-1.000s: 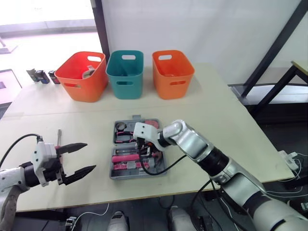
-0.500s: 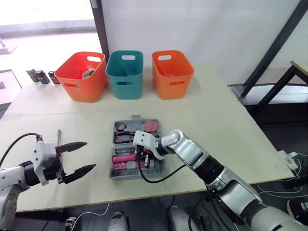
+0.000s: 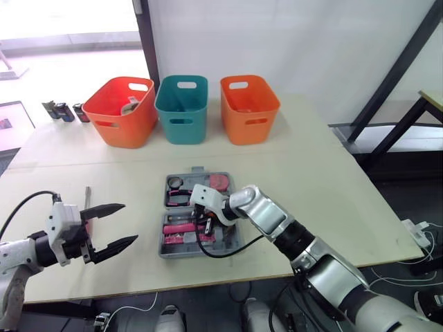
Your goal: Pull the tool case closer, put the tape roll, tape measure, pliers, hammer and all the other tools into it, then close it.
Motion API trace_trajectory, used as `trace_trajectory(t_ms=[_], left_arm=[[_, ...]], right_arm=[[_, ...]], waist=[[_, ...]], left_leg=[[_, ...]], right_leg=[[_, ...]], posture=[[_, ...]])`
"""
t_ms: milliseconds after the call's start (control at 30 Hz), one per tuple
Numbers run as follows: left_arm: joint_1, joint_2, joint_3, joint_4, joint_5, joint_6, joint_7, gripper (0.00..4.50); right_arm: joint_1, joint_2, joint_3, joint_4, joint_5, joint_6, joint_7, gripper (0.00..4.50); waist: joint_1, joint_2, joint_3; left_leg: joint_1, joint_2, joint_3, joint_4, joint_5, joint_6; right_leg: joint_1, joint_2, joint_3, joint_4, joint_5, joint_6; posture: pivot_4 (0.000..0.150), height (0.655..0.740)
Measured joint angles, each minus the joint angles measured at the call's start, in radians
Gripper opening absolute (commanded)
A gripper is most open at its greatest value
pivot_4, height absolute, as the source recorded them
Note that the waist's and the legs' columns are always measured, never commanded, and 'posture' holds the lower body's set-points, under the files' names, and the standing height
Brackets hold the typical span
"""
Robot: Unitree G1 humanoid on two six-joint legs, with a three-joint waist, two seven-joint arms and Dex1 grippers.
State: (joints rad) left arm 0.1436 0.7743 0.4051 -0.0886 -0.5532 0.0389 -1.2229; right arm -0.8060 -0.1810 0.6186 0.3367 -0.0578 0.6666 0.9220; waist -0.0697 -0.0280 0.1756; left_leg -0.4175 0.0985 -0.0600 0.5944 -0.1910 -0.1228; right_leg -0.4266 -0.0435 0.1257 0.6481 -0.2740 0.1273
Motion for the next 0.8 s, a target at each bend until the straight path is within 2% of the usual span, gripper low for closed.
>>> trace_trajectory(t_ms=[233,367,600,700,800], left_arm=[[0.000,0.000,0.000,-0.013,0.000,0.003,0.006,4.50],[0.001,0.000,-0.001,-0.013,0.000,0.007,0.009,4.50],[-0.002,0.000,-0.001,-0.015,-0.001,0.024,0.028,4.50],[-0.002,0.000,0.002,-0.013,-0.004,0.040,0.041,4.50],[0.008,0.005,0.019,0.000,-0.004,0.049,0.050,4.50]], right_arm=[[0.030,-0.002,0.043,0.004,-0.080,-0.070,-0.029,0.04],[0.065,0.001,0.046,0.010,-0.123,-0.132,-0.075,0.04],[0.155,0.031,-0.059,-0.006,-0.086,-0.257,-0.125,0.04],[0.206,0.020,-0.130,-0.120,0.000,-0.240,-0.086,0.04],[0.210,-0.032,-0.223,-0.338,0.096,-0.166,-0.041,0.04]], waist=[[0.000,0.002,-0.017],[0.000,0.001,-0.025],[-0.002,-0.001,-0.027],[-0.002,-0.001,-0.022],[0.000,0.003,-0.017]], left_leg=[[0.010,0.000,0.001,-0.004,-0.001,-0.001],[0.010,-0.001,0.001,-0.004,-0.001,-0.001],[0.008,0.000,0.001,-0.004,-0.001,-0.001],[0.001,0.000,0.001,-0.004,-0.001,0.000],[-0.002,0.000,0.000,-0.004,-0.001,0.000]], right_leg=[[0.004,-0.001,0.000,-0.001,-0.004,-0.001],[0.005,-0.002,0.000,-0.002,-0.004,-0.002],[0.003,-0.001,0.000,-0.001,-0.004,-0.002],[-0.001,-0.001,0.000,0.000,-0.003,-0.002],[-0.004,0.000,0.000,0.000,-0.004,-0.001]], posture=[[0.150,0.7400],[0.150,0.7400],[0.150,0.7400],[0.150,0.7400],[0.150,0.7400]])
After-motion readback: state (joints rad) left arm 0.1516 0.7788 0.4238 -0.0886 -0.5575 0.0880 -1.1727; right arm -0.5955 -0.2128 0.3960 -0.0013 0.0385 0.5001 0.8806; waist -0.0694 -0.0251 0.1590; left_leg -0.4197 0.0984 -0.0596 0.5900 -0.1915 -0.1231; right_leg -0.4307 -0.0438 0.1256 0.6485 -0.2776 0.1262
